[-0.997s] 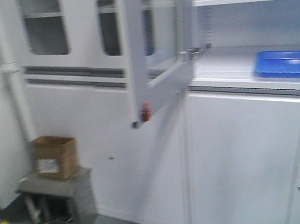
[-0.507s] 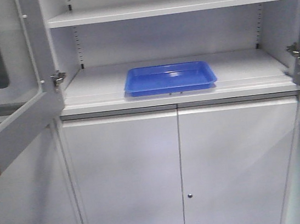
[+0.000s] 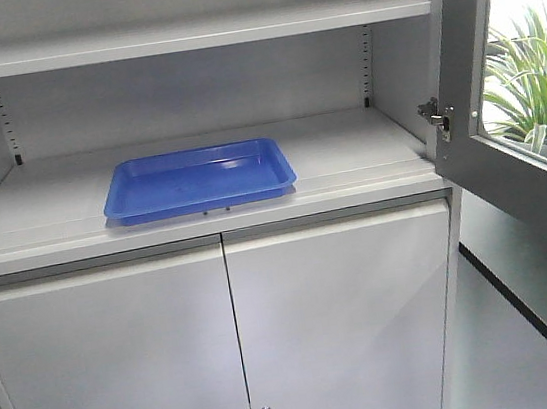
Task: Sort red and green spoons into left cabinet
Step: 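Drive the base closer to the shelf, centering on the blue tray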
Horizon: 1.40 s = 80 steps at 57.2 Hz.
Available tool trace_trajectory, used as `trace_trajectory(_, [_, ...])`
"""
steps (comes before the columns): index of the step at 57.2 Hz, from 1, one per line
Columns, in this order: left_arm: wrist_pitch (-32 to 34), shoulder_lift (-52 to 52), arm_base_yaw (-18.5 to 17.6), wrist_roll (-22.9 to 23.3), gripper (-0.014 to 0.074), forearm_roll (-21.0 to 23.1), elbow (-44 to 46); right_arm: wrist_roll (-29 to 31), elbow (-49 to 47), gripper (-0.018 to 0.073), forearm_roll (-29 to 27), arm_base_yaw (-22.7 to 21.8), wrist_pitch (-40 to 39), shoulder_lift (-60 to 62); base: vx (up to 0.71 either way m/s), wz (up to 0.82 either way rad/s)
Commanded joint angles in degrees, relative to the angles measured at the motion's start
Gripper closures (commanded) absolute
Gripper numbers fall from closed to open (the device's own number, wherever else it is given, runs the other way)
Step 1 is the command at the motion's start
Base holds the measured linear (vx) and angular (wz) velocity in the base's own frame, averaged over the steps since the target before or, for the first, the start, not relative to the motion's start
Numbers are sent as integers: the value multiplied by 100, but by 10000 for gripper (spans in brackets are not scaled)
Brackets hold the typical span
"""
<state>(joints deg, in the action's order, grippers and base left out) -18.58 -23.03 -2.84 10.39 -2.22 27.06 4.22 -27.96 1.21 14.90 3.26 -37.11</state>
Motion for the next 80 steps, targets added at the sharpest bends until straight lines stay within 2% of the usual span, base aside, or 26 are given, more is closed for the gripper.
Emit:
trace_trajectory(1, [467,-40,-1,8,594,38,152,48,-170,564,15,-21,-455,12,29,-13])
trace_trajectory(80, [467,-40,-1,8,594,38,152,48,-170,564,15,-21,-455,12,33,5])
